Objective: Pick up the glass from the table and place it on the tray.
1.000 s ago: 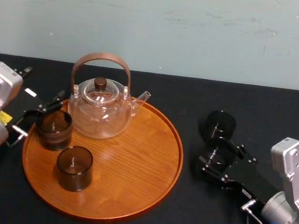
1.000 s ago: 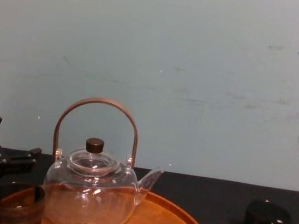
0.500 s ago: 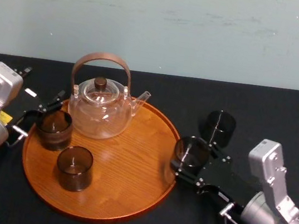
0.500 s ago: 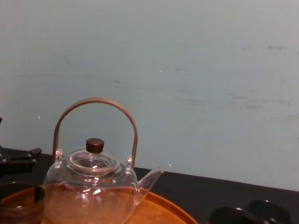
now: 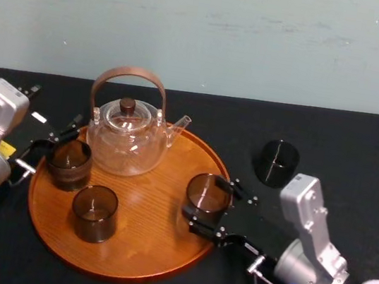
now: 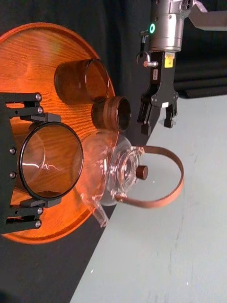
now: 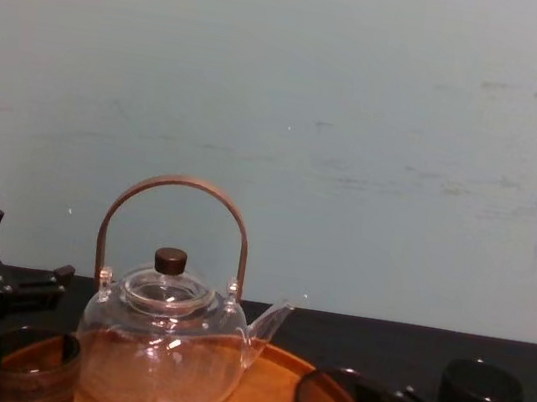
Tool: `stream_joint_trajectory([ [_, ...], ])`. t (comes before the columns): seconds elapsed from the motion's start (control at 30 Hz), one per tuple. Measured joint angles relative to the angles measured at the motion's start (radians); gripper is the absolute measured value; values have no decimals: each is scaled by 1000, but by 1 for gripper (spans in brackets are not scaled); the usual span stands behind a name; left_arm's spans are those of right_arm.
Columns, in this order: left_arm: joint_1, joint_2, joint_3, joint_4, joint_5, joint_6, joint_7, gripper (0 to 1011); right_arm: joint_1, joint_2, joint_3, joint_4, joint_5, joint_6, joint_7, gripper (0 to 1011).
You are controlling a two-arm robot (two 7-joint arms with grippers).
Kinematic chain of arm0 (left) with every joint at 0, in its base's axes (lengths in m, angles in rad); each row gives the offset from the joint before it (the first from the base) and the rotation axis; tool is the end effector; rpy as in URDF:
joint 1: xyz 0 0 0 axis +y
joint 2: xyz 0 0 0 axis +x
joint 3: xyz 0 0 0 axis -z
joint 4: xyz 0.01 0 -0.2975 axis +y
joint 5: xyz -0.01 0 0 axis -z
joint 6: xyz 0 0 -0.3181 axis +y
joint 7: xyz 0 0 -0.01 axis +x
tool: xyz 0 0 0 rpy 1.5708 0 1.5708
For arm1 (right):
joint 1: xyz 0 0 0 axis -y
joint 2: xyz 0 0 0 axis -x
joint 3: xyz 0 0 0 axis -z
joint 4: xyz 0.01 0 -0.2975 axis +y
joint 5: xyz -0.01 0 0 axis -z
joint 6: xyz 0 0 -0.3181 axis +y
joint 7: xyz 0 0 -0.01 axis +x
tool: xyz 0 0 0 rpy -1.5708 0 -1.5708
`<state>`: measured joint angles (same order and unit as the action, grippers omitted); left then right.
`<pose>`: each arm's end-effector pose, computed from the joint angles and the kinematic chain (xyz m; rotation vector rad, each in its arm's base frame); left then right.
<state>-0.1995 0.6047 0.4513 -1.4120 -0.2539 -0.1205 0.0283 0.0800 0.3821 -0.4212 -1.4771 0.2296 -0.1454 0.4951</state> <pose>0.3681 0.0845 -0.3101 0.3045 -0.2851 1.2481 0.3346 0.0015 -0.3379 -0.1332 -0.0880 -0.6948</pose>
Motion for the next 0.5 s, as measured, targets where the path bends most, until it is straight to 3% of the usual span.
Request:
stream_joint_trajectory([
  [0.5, 0, 0, 0, 0, 0, 0, 0, 1002, 59, -43, -63, 53, -14, 1, 11, 911],
])
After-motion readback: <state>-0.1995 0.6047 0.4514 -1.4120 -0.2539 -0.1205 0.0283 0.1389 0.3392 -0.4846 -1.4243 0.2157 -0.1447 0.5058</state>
